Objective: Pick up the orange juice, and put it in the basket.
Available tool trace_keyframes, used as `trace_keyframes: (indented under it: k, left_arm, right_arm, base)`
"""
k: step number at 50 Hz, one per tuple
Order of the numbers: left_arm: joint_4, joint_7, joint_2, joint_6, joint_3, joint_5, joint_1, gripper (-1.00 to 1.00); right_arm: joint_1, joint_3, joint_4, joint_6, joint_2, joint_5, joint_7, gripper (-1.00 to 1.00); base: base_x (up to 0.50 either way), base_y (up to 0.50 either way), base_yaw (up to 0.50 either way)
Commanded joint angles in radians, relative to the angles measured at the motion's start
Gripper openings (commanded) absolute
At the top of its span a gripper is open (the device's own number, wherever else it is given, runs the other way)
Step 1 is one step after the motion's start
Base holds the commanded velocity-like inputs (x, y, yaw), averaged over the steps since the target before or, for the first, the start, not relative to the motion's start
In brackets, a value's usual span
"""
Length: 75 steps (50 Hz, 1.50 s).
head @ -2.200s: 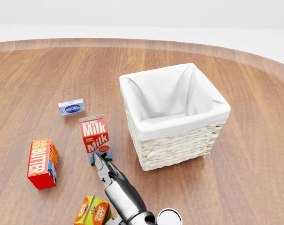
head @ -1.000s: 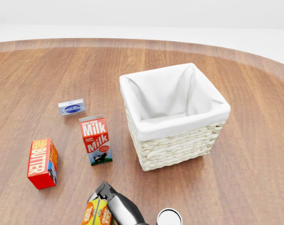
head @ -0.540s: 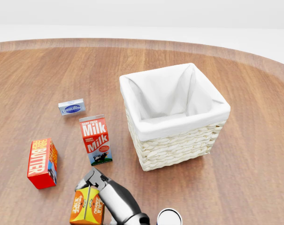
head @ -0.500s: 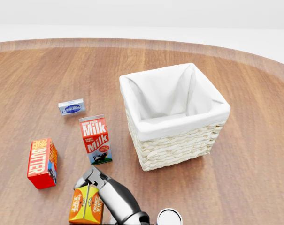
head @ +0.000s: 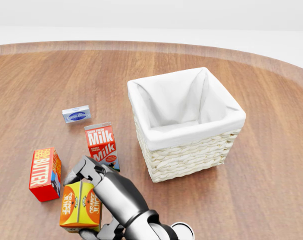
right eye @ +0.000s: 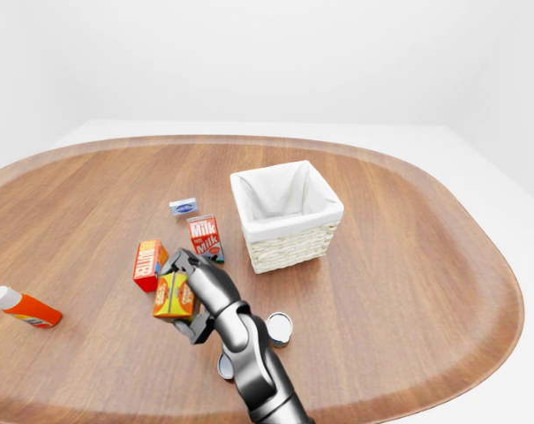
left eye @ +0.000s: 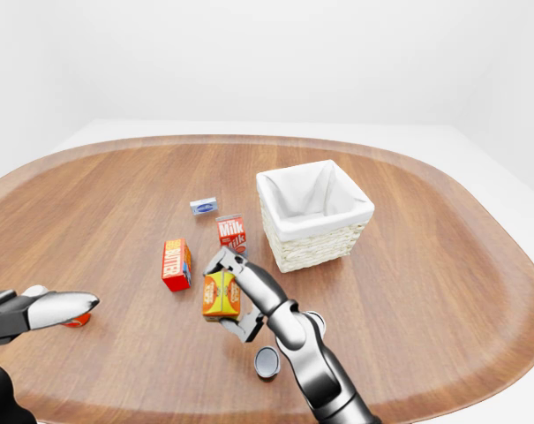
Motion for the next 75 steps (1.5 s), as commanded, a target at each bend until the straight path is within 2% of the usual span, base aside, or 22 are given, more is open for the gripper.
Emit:
trace_keyframes:
  k: [1,15,30,34,36,43,44,51,64,75]
  left_arm:
    - [0.0,0.0,0.002,0.0,0.001,-0.002,0.0,1.0]
    - [0.0,-0.002,0.001,0.0,0.001,-0.001,0.001,1.0]
    - [0.001,-0.004,-0.001,0.0,0.0,0.001,0.003,1.0]
    - [0.001,-0.005,-0.001,0.0,0.0,0.002,0.003,1.0]
    - [0.001,-0.003,0.001,0.0,0.001,0.0,0.0,1.0]
    - [-0.004,-0.001,0.001,0.0,0.005,-0.005,0.001,1.0]
    - [0.003,-0.003,0.0,0.0,-0.002,0.002,0.0,1.0]
    - [-0.003,0.0,0.002,0.0,0.002,-0.003,0.0,1.0]
    - [0.002,-0.004,-0.001,0.0,-0.003,0.006,0.001,1.0]
    - [0.009,-0.004,-0.003,0.0,-0.009,0.014,-0.001,1.0]
  right_arm:
    - [-0.035,0.025,-0.16,0.0,0.016,-0.01,0.05,-1.0]
    - [-0.085,0.031,-0.29,0.0,0.047,-0.037,0.132,-1.0]
    - [-0.267,-0.056,-0.364,0.0,0.111,-0.095,0.243,-1.0]
    - [-0.267,-0.057,-0.364,0.0,0.112,-0.096,0.244,-1.0]
    - [-0.356,-0.108,-0.365,0.0,0.124,-0.111,0.27,-1.0]
    - [-0.413,-0.14,-0.358,0.0,0.125,-0.117,0.286,-1.0]
    - [-0.481,-0.183,-0.342,0.0,0.122,-0.115,0.294,-1.0]
    - [-0.69,-0.298,-0.247,0.0,0.063,-0.031,0.26,-1.0]
    - [-0.957,-0.397,-0.034,0.0,-0.064,0.166,0.146,-1.0]
    - [-1.208,-0.473,0.35,0.0,-0.193,0.352,0.012,-1.0]
  base:
    - [0.0,0.0,0.0]
    - [0.0,0.0,0.0]
    - [0.0,0.0,0.0]
    - [0.0,0.0,0.0]
    - [0.0,0.0,0.0]
    - [0.0,0.0,0.0]
    - [0.0,0.0,0.0]
    - [0.0,0.0,0.0]
    - [0.0,0.0,0.0]
    - [0.0,0.0,0.0]
